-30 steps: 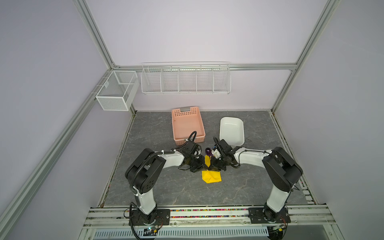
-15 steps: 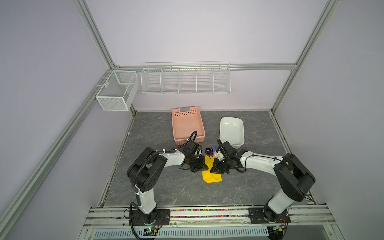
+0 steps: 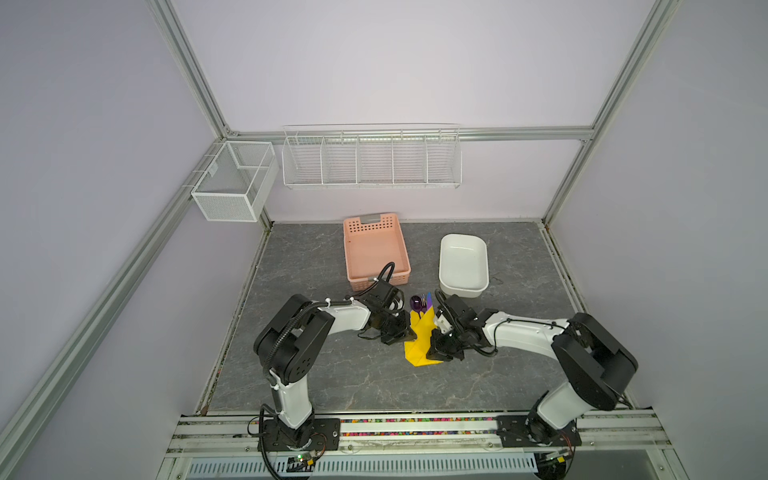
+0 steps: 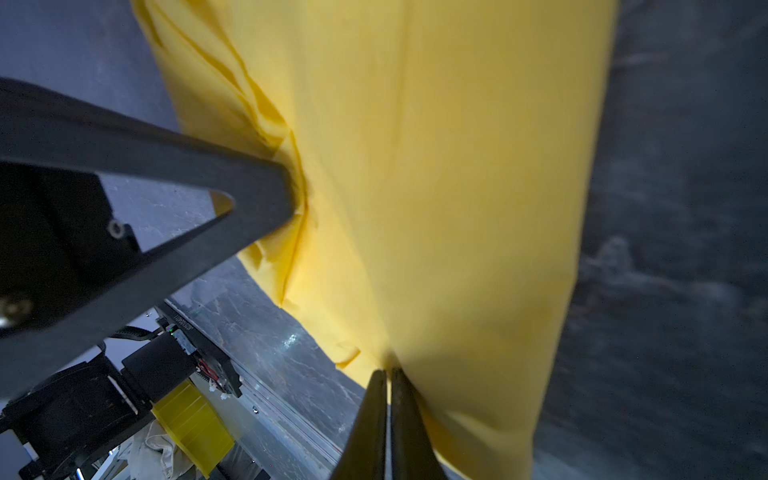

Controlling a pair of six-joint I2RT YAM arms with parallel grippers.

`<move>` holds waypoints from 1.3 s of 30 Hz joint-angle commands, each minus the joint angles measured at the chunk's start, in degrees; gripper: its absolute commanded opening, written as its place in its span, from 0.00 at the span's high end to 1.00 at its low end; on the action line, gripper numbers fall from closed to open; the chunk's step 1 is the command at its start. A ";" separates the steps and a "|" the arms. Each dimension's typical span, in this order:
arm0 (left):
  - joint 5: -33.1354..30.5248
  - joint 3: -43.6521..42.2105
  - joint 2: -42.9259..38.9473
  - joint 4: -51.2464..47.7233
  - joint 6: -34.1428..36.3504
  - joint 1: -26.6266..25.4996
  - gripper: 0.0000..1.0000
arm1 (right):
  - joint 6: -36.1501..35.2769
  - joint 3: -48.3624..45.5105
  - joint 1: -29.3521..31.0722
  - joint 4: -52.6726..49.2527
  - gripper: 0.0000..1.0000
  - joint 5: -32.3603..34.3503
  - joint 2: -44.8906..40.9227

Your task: Place the utensils on the paper napkin and roll it up

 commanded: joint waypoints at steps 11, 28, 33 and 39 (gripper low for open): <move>2.54 6.87 -1.23 0.10 -2.48 -1.02 1.00 | 1.49 -2.19 0.52 1.76 0.91 1.45 1.21; 3.42 13.24 7.40 0.13 -2.24 -3.38 1.00 | 4.27 -5.60 -0.22 4.75 0.92 1.10 -5.31; 3.25 12.79 7.87 0.13 -1.94 -3.39 1.00 | 5.04 -7.77 -1.71 3.89 0.92 0.44 -10.24; 3.25 12.64 7.86 0.04 -1.90 -3.40 1.00 | 4.54 -10.83 -3.91 3.97 0.92 0.38 -11.87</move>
